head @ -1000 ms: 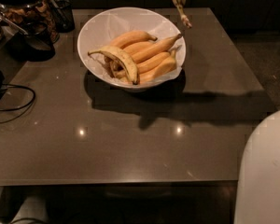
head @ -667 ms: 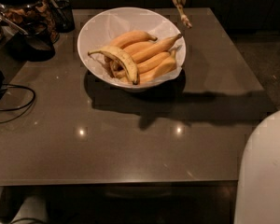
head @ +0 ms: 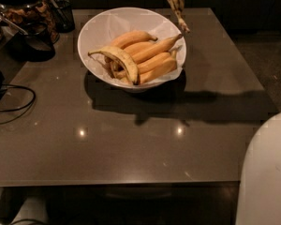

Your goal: Pick banana from white bowl

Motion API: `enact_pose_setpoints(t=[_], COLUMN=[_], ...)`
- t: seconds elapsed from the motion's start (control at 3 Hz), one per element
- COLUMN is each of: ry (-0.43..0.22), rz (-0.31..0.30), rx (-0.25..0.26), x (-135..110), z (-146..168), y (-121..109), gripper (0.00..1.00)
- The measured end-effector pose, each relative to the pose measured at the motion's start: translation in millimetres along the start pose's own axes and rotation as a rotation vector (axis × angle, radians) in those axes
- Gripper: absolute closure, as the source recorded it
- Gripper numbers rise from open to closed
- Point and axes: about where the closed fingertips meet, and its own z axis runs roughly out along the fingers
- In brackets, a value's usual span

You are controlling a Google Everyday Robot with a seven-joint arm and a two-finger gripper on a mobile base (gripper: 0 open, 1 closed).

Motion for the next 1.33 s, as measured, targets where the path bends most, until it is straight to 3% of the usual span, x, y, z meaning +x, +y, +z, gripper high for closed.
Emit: enact_pose_setpoints(t=[1.0, 1.33], ry=[0.136, 0.138], rz=[0.165, 0.161], rx=[-0.047, -0.04], x=[51, 50], z=[23, 27], y=[10, 7], gripper=[1.0, 1.0])
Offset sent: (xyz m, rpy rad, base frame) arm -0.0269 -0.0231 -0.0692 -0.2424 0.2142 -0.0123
